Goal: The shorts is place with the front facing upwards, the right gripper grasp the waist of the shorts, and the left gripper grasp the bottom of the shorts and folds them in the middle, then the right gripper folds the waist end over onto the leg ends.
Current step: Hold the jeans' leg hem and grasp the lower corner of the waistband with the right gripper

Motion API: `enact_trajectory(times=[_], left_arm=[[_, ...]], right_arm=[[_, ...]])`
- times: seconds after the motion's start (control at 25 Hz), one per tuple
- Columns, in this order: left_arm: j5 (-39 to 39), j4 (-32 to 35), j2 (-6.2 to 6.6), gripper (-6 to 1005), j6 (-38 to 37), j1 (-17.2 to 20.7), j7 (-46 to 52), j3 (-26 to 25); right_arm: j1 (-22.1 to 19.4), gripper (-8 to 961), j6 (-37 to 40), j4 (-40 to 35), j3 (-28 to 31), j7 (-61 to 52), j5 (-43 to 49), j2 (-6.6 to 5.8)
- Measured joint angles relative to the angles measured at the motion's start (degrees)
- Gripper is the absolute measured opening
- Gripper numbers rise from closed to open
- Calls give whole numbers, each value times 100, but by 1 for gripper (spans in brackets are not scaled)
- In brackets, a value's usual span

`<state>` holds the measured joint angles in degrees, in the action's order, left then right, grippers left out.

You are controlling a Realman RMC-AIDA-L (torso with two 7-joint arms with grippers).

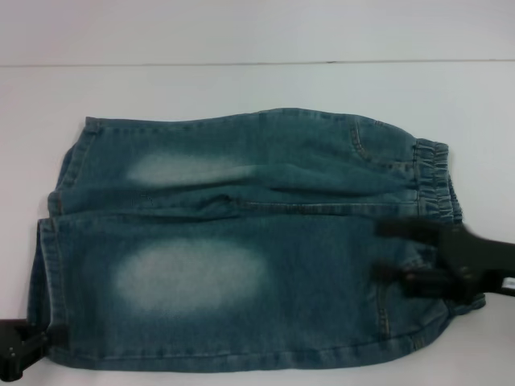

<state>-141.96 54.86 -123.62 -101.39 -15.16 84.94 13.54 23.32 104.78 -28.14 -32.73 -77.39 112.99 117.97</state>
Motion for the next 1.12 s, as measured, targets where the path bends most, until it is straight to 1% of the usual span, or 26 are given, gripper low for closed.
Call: enact_trajectory(times=[0.08,0.28,0.32,0.4,0.52,0.64,0.84,1.12], left_arm=[[50,3,-4,224,-7,-8,-3,5],[78,16,-11,53,-19,-75,7,17],[79,15,-11,18,-20,-90,17,18],[80,12,-11,18,-21,-106,30,18],[81,9,-7,18,-21,-133,31,18],[80,-4,-2,18,-21,-168,31,24],[76,-2,4,17,-21,-196,31,25],[72,-19,1,17,-21,-219,31,26]], right_arm=[[-196,943,-77,0,215,1,14,-85],[-703,942,-398,17,456,-23,178,-398],[-802,942,-487,24,530,-30,193,-434],[-1037,942,-645,10,684,-17,204,-464],[-1301,942,-837,-2,789,17,213,-468],[-1402,941,-1007,16,812,22,228,-442],[-1384,941,-1232,57,816,22,363,-392],[-1214,942,-1532,66,765,-31,478,-306]])
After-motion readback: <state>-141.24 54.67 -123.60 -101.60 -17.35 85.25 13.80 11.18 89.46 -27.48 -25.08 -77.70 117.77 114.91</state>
